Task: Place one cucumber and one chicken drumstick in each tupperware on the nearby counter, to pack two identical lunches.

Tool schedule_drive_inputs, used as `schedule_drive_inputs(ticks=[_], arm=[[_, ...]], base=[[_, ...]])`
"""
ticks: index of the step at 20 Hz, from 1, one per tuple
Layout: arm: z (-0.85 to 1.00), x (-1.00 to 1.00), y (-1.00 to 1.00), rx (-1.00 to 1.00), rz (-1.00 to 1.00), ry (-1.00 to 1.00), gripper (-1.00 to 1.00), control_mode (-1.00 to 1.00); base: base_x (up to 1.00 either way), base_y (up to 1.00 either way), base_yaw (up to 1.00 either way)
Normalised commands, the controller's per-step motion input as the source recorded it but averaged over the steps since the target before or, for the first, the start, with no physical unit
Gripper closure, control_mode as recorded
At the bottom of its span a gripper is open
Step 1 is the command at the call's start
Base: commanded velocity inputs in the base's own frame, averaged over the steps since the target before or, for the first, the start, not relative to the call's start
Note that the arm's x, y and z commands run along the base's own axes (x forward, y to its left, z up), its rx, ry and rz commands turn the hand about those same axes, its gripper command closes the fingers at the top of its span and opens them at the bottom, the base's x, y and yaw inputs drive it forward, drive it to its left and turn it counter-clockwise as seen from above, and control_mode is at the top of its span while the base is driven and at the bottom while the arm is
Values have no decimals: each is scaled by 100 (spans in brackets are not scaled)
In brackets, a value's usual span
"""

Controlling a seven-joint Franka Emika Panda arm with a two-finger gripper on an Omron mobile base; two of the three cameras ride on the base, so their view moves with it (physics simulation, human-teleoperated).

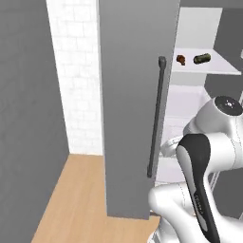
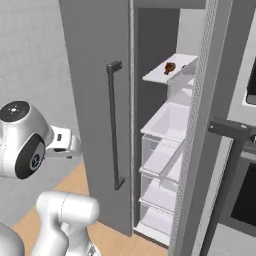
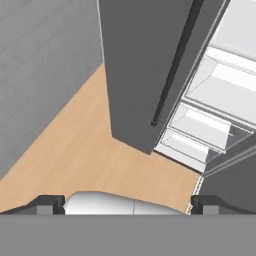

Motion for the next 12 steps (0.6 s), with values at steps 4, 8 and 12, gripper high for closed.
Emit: schedule_drive_inputs(ticks=[4, 8, 12], arm=[[0, 0, 0, 0, 0, 0, -100, 100], [0, 0, 0, 0, 0, 0, -100, 100], [0, 0, 0, 0, 0, 0, -100, 100]], base=[[61, 0, -50], [29, -1, -52], [17, -1, -46]])
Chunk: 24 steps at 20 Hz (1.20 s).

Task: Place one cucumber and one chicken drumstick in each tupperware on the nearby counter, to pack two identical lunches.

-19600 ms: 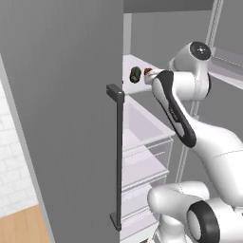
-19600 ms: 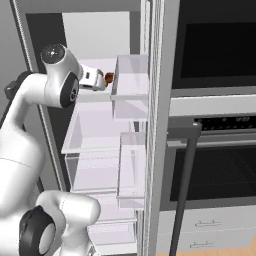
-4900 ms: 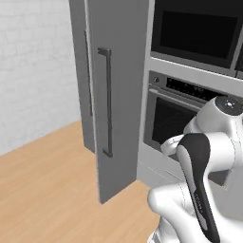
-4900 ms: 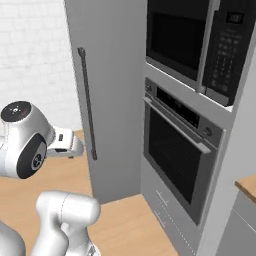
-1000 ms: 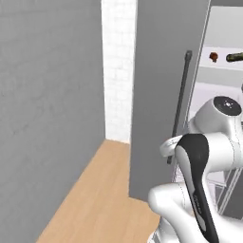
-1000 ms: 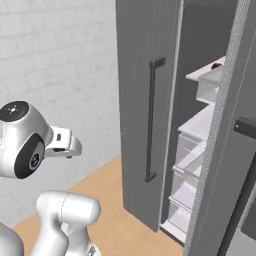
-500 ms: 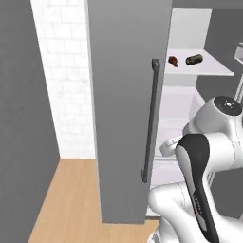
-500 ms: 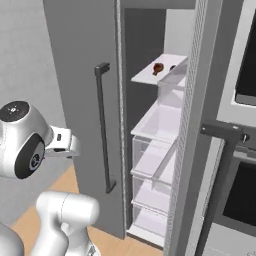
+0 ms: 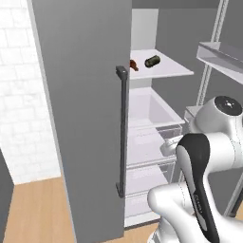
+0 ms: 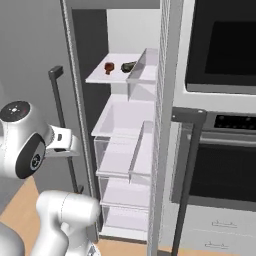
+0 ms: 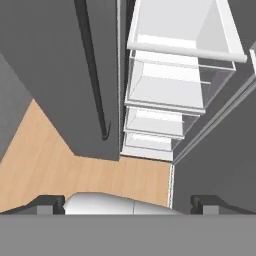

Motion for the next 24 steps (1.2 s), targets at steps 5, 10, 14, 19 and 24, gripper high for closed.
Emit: schedule_drive_inputs(ticks=[5, 10, 14, 19, 24], arm=[[0, 0, 0, 0, 0, 0, -100, 100], [0, 0, 0, 0, 0, 0, -100, 100], [0, 0, 0, 0, 0, 0, -100, 100], [0, 0, 0, 0, 0, 0, -100, 100], [0, 0, 0, 0, 0, 0, -100, 100]], base=[[38, 7, -25], [34, -4, -10], [15, -28, -10], [7, -29, -5], [12, -28, -1]])
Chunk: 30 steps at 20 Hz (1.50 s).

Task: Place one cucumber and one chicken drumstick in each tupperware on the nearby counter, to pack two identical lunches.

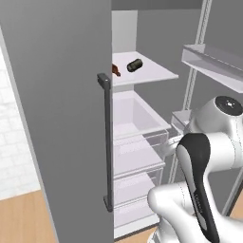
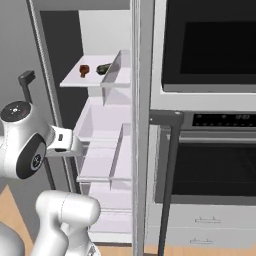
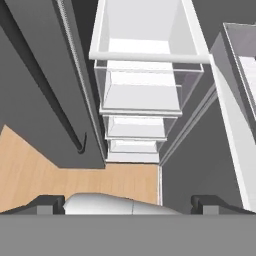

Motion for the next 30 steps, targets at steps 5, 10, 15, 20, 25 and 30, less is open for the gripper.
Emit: schedule_drive_inputs(ticks=[5, 10, 15, 20, 25, 30], arm=[[0, 0, 0, 0, 0, 0, -100, 100], [0, 0, 0, 0, 0, 0, -100, 100], [0, 4, 2, -1, 0, -3, -100, -100], [49, 2, 3, -7, 0, -35, -100, -100], [92, -1, -4, 0, -1, -33, -100, -100], [76, -10, -8, 17, -1, -16, -100, -100]], base=[[55, 15, -1], [63, 37, -5], [15, 4, -1], [0, 0, 0], [0, 0, 0], [0, 0, 0]])
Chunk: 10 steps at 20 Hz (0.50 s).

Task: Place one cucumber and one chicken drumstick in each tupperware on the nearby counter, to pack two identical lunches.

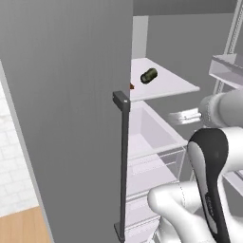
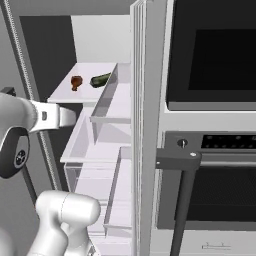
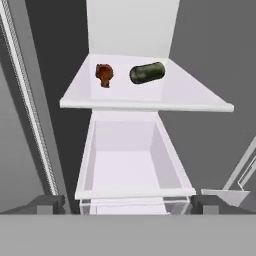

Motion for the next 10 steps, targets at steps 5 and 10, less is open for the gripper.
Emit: schedule_drive_inputs(ticks=[5, 10], arm=[[50, -6, 3, 19, -2, -2, -100, -100], [13, 20, 25, 7, -20, 0, -100, -100]], base=[[0, 0, 0], [0, 0, 0]])
